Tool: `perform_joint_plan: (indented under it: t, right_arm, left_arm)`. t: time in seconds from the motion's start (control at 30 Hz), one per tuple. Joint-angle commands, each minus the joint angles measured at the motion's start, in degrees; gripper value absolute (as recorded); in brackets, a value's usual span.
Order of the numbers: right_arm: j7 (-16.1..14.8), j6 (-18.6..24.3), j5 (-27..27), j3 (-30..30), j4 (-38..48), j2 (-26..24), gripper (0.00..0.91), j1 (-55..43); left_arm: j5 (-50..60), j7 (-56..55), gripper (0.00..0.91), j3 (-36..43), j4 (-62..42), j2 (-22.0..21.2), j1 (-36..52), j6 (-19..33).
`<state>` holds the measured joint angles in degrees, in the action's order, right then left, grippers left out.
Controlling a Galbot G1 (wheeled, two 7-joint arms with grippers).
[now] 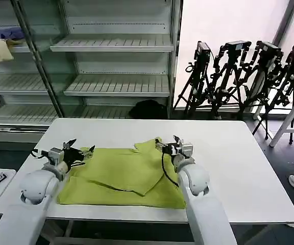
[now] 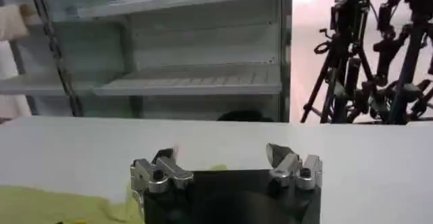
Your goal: Fold and organize the clothes.
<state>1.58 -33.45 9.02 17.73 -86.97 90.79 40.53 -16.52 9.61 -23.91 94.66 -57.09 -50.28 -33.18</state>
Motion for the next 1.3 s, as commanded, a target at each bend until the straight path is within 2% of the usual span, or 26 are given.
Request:
perform_joint_plan:
  t: [0.03, 0.63, 0.73, 0.83, 1.0, 1.2, 1.27, 1.3]
  right_arm:
    - [-0.2, 0.1, -1.8, 0.1, 14.0, 2.9, 0.907, -9.3]
    - [-0.4, 0.2, -3.2, 0.4, 15.5, 3.4, 0.907, -8.0]
    - [-0.4, 0.2, -3.2, 0.1, 14.9, 3.4, 0.907, -7.2]
    - [-0.5, 0.2, -3.1, 0.0, 14.4, 3.1, 0.907, -6.5]
    - [-0.7, 0.2, -3.1, -0.1, 13.7, 2.8, 0.897, -5.5]
    - [-0.7, 0.2, -3.6, -0.5, 13.3, 2.3, 0.766, -4.6]
    - [-0.8, 0.2, -3.9, -0.6, 13.2, 2.2, 0.685, -4.5]
    - [-0.8, 0.1, -4.1, -0.7, 13.2, 2.2, 0.584, -4.5]
  left_arm:
    - [-3.4, 3.2, 0.907, 4.4, -14.4, 2.1, 8.4, -0.2]
    - [-6.2, 4.5, 0.907, 1.8, -14.6, 2.3, 6.6, -0.2]
    - [-6.5, 4.5, 0.806, 1.4, -14.5, 2.0, 6.3, -0.1]
    - [-6.6, 4.4, 0.776, 1.1, -14.4, 1.8, 6.1, -0.1]
    - [-6.5, 4.3, 0.786, 0.8, -14.4, 1.4, 5.7, -0.1]
    - [-6.4, 4.2, 0.786, 0.6, -14.9, 0.9, 5.7, -0.1]
    - [-6.4, 4.2, 0.786, 0.5, -15.0, 0.8, 5.7, -0.1]
    - [-6.4, 4.2, 0.786, 0.5, -15.0, 0.7, 5.7, -0.1]
